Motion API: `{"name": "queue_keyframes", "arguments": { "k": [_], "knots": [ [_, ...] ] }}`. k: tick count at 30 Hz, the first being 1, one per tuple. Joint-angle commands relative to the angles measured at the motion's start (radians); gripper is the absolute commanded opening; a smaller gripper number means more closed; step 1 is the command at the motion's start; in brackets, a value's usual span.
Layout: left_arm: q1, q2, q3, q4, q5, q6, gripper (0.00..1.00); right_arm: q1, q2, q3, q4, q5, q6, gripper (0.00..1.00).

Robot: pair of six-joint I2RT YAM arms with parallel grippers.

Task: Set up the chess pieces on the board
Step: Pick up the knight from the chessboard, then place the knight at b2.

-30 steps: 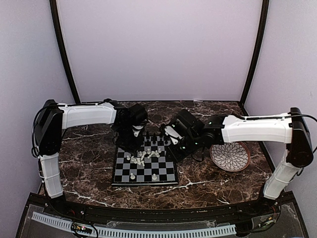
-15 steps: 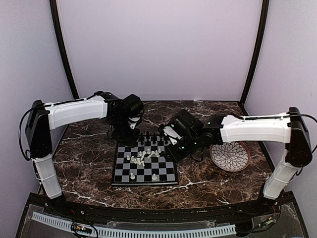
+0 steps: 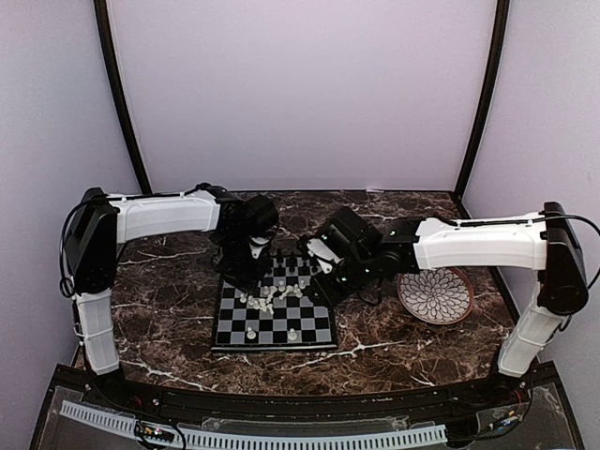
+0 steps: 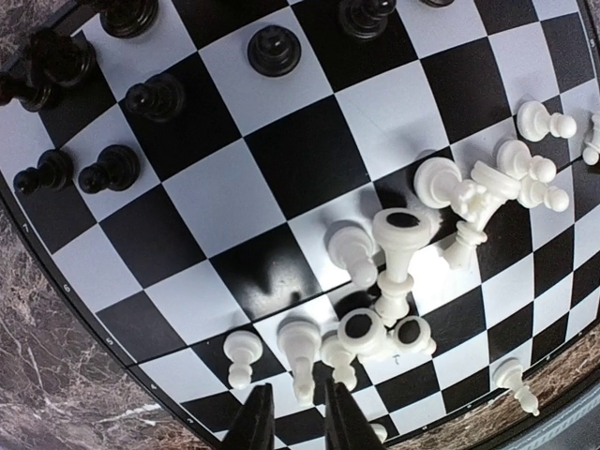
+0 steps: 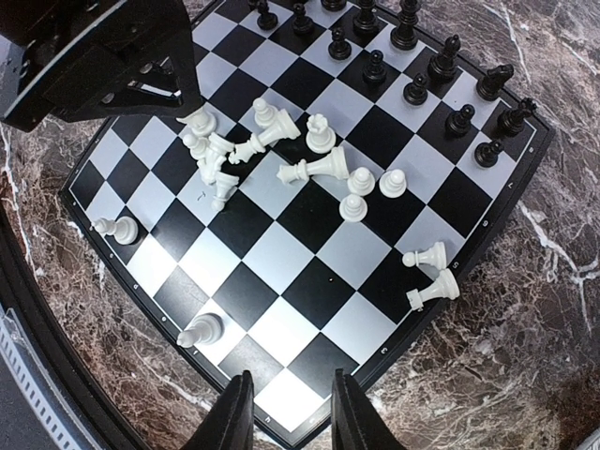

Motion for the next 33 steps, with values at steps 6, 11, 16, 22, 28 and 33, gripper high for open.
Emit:
{"name": "queue_keyframes", "arguments": {
  "k": [6,11,16,22,28,33],
  "knots": [
    [0.003,0.038,0.000,-0.030,0.015,0.025,0.19,-0.010,-0.024,-0.008,0.027,0.011,0.000,0.30],
    [0.003,0.045,0.009,-0.031,0.018,0.032,0.07,-0.012,-0.025,-0.006,0.027,0.011,-0.001,0.30],
    [0.003,-0.009,0.055,-0.094,0.003,0.019,0.00,-0.014,-0.022,-0.005,0.029,0.008,-0.003,0.30],
    [-0.001,-0.168,0.019,-0.175,0.002,-0.041,0.00,-0.015,-0.010,0.000,0.033,-0.009,-0.013,0.30],
    [-0.058,-0.336,-0.227,-0.112,0.062,-0.159,0.00,-0.016,0.004,0.007,0.038,-0.011,-0.019,0.30],
    [-0.123,-0.358,-0.336,-0.035,0.084,-0.216,0.00,-0.016,0.015,0.017,0.039,-0.050,-0.022,0.30]
  ]
}}
